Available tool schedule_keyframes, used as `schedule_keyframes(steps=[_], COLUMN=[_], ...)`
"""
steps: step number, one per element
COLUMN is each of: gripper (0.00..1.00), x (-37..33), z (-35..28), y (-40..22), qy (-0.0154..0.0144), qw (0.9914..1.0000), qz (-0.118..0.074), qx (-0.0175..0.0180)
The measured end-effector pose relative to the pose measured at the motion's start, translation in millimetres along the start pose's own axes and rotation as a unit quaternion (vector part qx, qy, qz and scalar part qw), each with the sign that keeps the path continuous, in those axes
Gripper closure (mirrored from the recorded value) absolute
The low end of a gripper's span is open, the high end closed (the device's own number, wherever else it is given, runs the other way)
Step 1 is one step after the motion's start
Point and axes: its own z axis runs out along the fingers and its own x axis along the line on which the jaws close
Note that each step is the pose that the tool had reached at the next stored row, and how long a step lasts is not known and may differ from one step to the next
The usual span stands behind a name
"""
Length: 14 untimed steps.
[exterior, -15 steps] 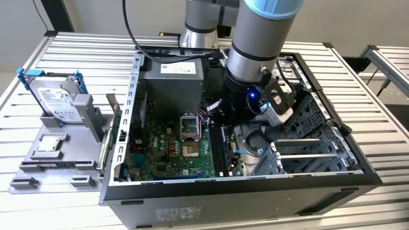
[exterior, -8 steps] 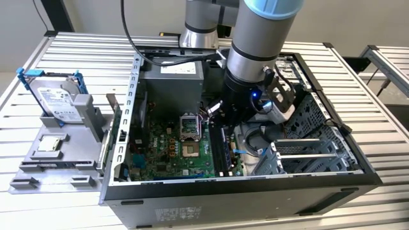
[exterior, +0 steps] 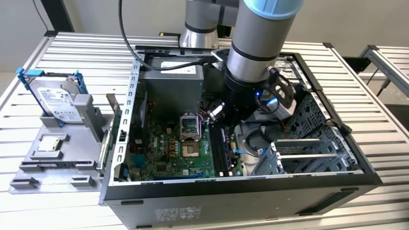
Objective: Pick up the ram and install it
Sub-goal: 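Press down the ram until it locks into place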
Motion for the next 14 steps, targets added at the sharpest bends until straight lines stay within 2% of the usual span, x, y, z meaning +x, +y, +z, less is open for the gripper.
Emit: schedule_keyframes(steps=[3,7,9,11,14], gripper=[1.0,1.0,1.0,1.0,1.0], x=[0.0,0.0,0.0,0.0,0.0], z=[0.0,0.0,0.0,0.0,0.0], y=[0.0,0.0,0.0,0.0,0.0], qy=[-0.0006,-0.0014,-0.0018,-0.0021,-0.0027], qw=[0.99963,0.99791,0.99664,0.99495,0.99181], qz=[-0.027,-0.065,-0.082,-0.1,-0.128], qx=[0.0,0.0,0.0,0.0,0.0])
